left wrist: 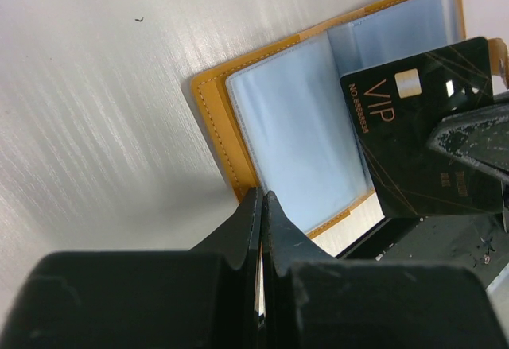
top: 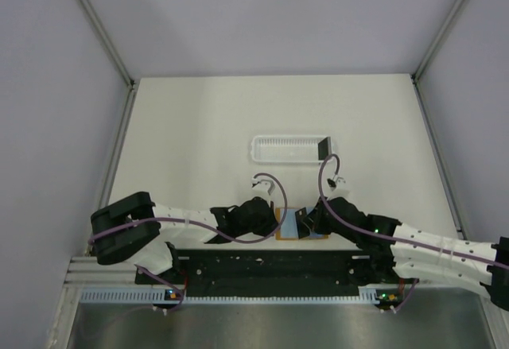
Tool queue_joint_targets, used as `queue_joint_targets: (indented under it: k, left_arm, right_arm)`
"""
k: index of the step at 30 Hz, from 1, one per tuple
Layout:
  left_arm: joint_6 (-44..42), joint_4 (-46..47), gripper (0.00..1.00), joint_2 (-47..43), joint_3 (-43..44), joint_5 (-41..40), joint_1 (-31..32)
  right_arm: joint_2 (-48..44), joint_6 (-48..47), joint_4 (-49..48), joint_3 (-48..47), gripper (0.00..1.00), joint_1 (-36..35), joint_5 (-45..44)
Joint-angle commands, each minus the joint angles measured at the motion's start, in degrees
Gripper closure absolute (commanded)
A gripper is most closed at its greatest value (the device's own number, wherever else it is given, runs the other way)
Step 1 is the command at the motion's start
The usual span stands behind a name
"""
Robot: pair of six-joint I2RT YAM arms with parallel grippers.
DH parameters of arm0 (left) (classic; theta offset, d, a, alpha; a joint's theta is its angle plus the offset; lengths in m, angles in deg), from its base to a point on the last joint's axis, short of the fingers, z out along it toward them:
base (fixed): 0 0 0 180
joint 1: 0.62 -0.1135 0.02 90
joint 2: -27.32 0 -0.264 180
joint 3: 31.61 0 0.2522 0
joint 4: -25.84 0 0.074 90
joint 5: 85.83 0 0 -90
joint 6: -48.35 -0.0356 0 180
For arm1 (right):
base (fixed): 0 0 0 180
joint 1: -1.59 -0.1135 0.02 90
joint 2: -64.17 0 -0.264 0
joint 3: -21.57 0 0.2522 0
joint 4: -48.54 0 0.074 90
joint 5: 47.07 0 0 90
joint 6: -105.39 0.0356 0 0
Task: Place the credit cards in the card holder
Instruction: Open the card holder at the corner of the board, then insert the credit card into the card holder.
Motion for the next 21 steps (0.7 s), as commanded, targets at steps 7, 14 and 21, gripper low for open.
queue_joint_targets:
  k: [7, 14, 21]
  left_arm:
    - [0.4, -1.7, 1.00, 1.0, -1.0, 0.8, 0.2]
    - [0.4, -1.9, 1.00, 0.8, -1.1, 0.8, 0.2]
    - [0.4, -1.9, 1.00, 1.0, -0.6, 1.3, 0.2]
  right_arm:
    - [-0.9, -2.3, -0.7, -0.7, 1.00, 4.4, 0.6]
    - [-3.6, 0.4, -1.0, 2.1, 1.00, 5.9, 1.3]
    - [-6.8, 3.3, -3.3, 6.6, 1.00, 6.8, 3.0]
